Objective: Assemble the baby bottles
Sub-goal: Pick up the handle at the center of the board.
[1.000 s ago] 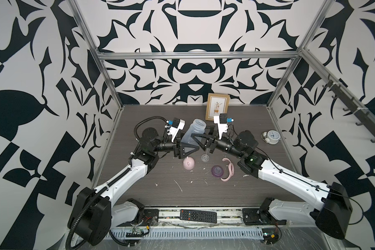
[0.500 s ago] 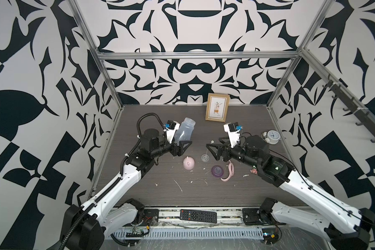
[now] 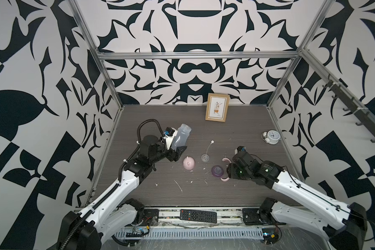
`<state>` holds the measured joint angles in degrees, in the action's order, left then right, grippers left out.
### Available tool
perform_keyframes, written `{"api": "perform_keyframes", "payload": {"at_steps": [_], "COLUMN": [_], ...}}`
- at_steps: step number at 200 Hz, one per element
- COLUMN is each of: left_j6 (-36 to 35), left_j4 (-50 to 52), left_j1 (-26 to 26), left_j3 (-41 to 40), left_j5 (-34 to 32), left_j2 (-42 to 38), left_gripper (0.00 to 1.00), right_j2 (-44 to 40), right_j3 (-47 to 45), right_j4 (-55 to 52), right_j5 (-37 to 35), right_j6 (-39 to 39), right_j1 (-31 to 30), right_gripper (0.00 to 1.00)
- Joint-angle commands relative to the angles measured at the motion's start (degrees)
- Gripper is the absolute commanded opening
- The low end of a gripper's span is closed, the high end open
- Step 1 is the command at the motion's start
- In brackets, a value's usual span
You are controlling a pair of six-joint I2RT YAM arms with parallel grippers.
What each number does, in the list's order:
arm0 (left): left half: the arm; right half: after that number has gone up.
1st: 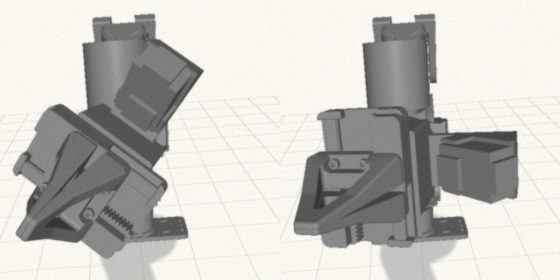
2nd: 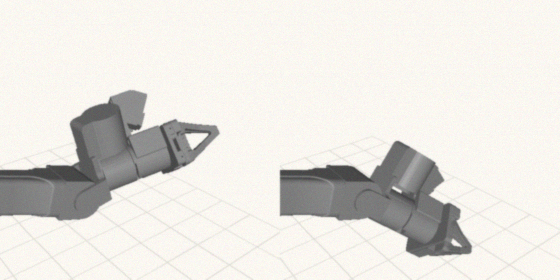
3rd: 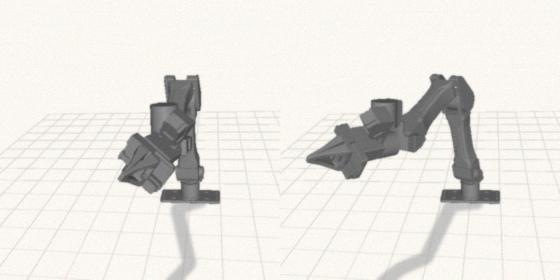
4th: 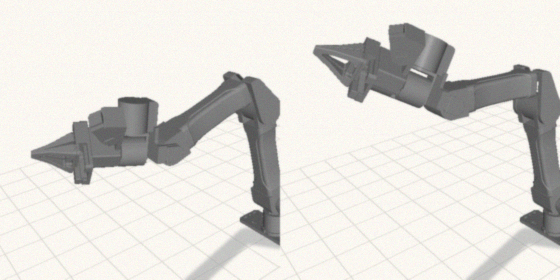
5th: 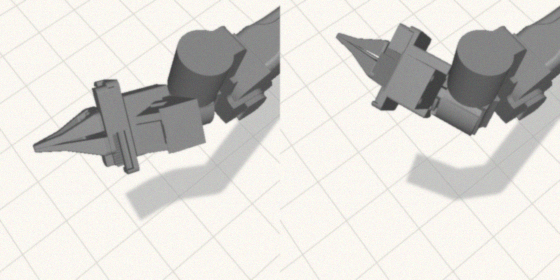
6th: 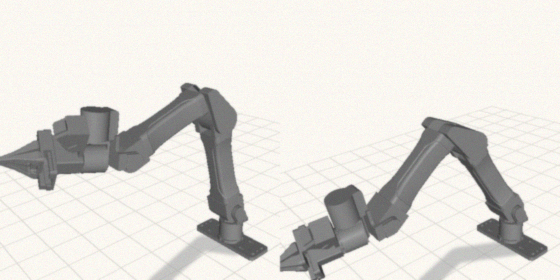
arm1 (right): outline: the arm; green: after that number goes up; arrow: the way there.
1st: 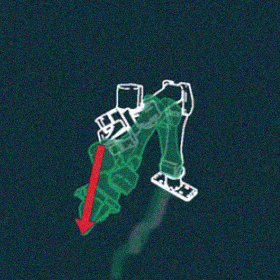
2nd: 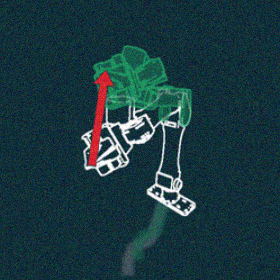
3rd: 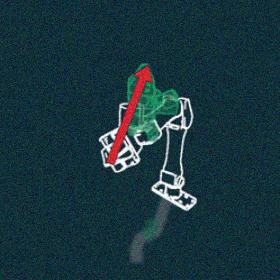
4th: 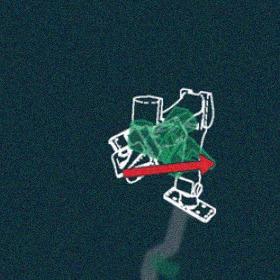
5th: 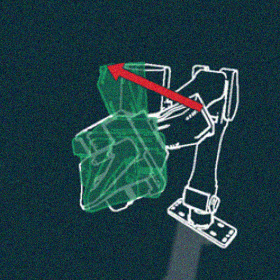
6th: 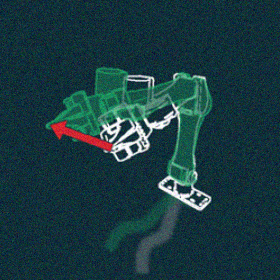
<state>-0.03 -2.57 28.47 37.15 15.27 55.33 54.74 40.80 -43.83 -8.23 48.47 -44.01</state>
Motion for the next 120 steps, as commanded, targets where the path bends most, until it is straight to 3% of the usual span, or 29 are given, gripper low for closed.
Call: {"api": "perform_keyframes", "payload": {"at_steps": [1, 33, 120], "left_j6": [-0.49, -0.28, -0.71], "left_j4": [-1.03, -0.97, 0.9], "left_j1": [0.01, 0.01, 0.01], "left_j3": [-1.21, -1.59, -1.38], "left_j5": [0.12, 1.2, 1.5], "left_j2": [-2.67, -4.56, -6.55], "left_gripper": [0.0, 0.0, 0.0], "right_j2": [-0.05, 2.08, 8.76], "right_j3": [-2.85, -8.83, -15.82], "right_j4": [3.37, 13.22, 26.53], "right_j5": [0.98, 2.9, 0.97], "right_j6": [7.17, 11.7, 16.08], "right_j1": [0.06, 0.06, 0.06], "right_gripper": [0.56, 0.52, 0.39]}}
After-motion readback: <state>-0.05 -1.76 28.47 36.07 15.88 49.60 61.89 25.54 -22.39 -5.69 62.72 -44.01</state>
